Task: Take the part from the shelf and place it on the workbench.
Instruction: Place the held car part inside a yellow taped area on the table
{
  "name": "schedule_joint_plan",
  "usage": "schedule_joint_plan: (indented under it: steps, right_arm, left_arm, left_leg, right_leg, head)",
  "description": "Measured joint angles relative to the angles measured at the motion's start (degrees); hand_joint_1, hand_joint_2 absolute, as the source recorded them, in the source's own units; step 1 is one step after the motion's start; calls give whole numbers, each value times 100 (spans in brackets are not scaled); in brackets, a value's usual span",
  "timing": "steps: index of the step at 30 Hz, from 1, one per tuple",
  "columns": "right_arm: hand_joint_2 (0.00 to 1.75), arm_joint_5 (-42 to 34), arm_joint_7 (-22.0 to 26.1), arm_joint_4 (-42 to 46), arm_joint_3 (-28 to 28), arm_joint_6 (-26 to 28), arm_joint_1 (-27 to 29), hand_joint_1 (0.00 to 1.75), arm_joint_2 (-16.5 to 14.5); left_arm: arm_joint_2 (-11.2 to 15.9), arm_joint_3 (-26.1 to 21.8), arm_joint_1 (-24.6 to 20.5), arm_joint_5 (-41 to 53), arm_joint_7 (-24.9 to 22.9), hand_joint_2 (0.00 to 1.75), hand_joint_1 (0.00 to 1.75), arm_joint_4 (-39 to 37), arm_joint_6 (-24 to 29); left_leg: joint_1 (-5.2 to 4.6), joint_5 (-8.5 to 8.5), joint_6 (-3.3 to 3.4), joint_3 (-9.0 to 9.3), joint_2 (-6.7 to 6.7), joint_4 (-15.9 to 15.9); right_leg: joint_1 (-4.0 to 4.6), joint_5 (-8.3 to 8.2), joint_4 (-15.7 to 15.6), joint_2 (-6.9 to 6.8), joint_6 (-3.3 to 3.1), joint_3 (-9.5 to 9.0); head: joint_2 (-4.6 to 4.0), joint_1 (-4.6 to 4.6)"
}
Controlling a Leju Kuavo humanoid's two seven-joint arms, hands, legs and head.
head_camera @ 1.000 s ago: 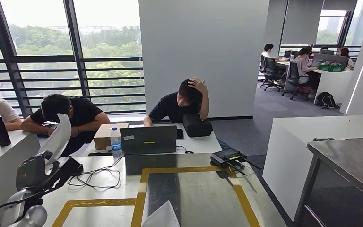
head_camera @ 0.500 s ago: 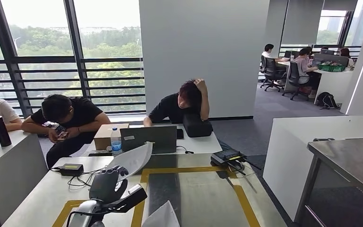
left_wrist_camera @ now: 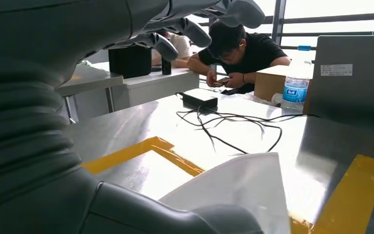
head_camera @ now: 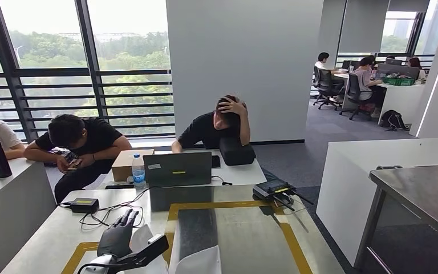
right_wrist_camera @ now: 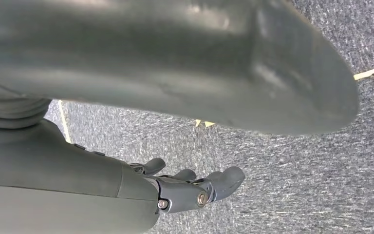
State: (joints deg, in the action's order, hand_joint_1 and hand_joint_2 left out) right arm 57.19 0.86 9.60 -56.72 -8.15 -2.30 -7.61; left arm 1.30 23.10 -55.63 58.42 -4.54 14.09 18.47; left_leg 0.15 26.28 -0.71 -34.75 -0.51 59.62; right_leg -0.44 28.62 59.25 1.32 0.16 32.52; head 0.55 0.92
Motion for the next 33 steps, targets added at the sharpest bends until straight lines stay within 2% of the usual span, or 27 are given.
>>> schedule_joint_plan:
  steps: [4, 11, 12, 15, 16, 17, 19, 20, 21, 22, 24, 25, 26, 27, 30, 31, 33]
  right_arm:
    - [0, 31, 37, 0, 5, -10, -1, 0, 0]
    - [0, 38, 66, 0, 5, -10, -3, 0, 0]
    - [0, 36, 78, 0, 5, -10, -4, 0, 0]
    - [0, 20, 108, 0, 5, -4, -8, 0, 7]
    - [0, 14, 112, 0, 5, 2, -14, 0, 12]
    - [0, 6, 114, 0, 5, 11, -21, 0, 18]
    - [0, -12, 101, 0, 4, 37, -25, 0, 25]
    - [0, -22, 87, 0, 3, 52, -22, 0, 26]
    - [0, -31, 72, 0, 1, 67, -18, 0, 26]
    - [0, -41, 50, 0, -2, 82, -17, 0, 26]
    - [0, -71, 1, -1, -11, 106, -27, 0, 21]
    - [0, -88, -23, -4, -21, 112, -34, 0, 3]
    - [0, -110, -44, -7, -38, 119, -38, 0, -14]
    - [0, -126, -55, -10, -61, 128, -39, 0, -33]
    - [0, -148, -40, -11, -125, 150, -34, 0, -70]
    - [0, -148, -15, -11, -134, 150, -34, 0, -83]
    - [0, -148, 51, -11, -147, 146, -34, 0, -104]
  left_arm:
    - [69, 0, -1, 0, -280, 0, 0, -10, 38]
    - [156, 0, -1, 5, -364, 0, 0, -13, 45]
    - [163, 0, -4, 9, -407, 0, 0, -13, 45]
    - [175, 0, -30, 11, -568, 0, 0, -4, 71]
    - [175, 0, -57, -1, -587, 0, 0, 2, 103]
    - [175, -3, -97, -22, -570, 0, 0, 7, 158]
    - [185, -24, -206, -92, -439, 0, 0, 8, 335]
    - [191, -45, -273, -122, -332, 0, 0, 12, 443]
    - [198, -68, -351, -143, -221, 0, 0, 20, 534]
    - [209, -91, -449, -150, -115, 0, 0, 31, 597]
    - [247, -127, -717, -151, 75, 0, 0, 71, 649]
    - [291, -148, -877, -162, 177, 0, 0, 99, 657]
    - [338, -172, -1037, -185, 301, 0, 0, 133, 674]
    - [393, -204, -1181, -224, 462, 0, 0, 172, 711]
    - [609, -345, -1423, -566, 1200, 0, 0, 331, 909]
    - [708, -424, -1437, -823, 1556, 0, 0, 418, 945]
    - [943, -645, -1336, -1598, 2378, 0, 0, 713, 901]
  left_leg:
    - [-1, 0, 0, 0, 2, 0]
    - [-2, -2, 4, 0, -7, 1]
    - [-14, 4, 16, -3, -5, 10]
    - [0, -88, 129, 60, 12, -133]
    - [25, -150, 166, 95, 27, -225]
    - [48, -198, 182, 116, 49, -299]
    - [50, -229, 192, 87, 78, -309]
    - [54, -231, 184, 58, 86, -287]
    - [63, -232, 171, 25, 90, -256]
    - [81, -229, 147, -10, 90, -215]
    - [131, -207, 54, -98, 89, -88]
    - [138, -190, -8, -154, 88, -7]
    - [134, -184, -68, -203, 85, 52]
    - [122, -190, -120, -239, 82, 86]
    - [125, -215, -222, -278, 86, 76]
    - [131, -128, -246, -313, 87, 151]
    - [125, 264, -275, -480, 82, 629]
  right_leg:
    - [-1, 0, 0, 3, 0, 0]
    - [-2, -1, -2, -7, 1, -3]
    - [-14, -8, -20, -5, 13, -7]
    - [-26, -27, -67, -5, 101, -23]
    - [-14, 42, 22, -17, 120, 19]
    - [-7, 181, 235, -32, 130, 120]
    - [-31, 534, 942, -54, 154, 457]
    - [-51, 643, 1264, -59, 174, 612]
    - [-75, 650, 1419, -66, 195, 690]
    - [-100, 553, 1359, -77, 220, 666]
    - [-158, 226, 741, -108, 290, 382]
    - [-171, 98, 447, -102, 301, 261]
    - [-177, 31, 274, -91, 279, 199]
    - [-172, 22, 237, -74, 235, 206]
    - [-168, -55, 285, -51, 42, 298]
    - [-171, -92, 276, -46, -15, 327]
    - [-168, -173, 262, -30, -100, 402]
  head:
    - [0, 0]
    - [0, 0]
    - [0, 0]
    - [0, -1]
    - [0, 1]
    - [0, 4]
    - [0, 11]
    - [0, 13]
    - [0, 14]
    - [0, 15]
    - [0, 20]
    - [0, 26]
    - [0, 23]
    - [0, 21]
    - [0, 10]
    - [0, 8]
    - [0, 3]
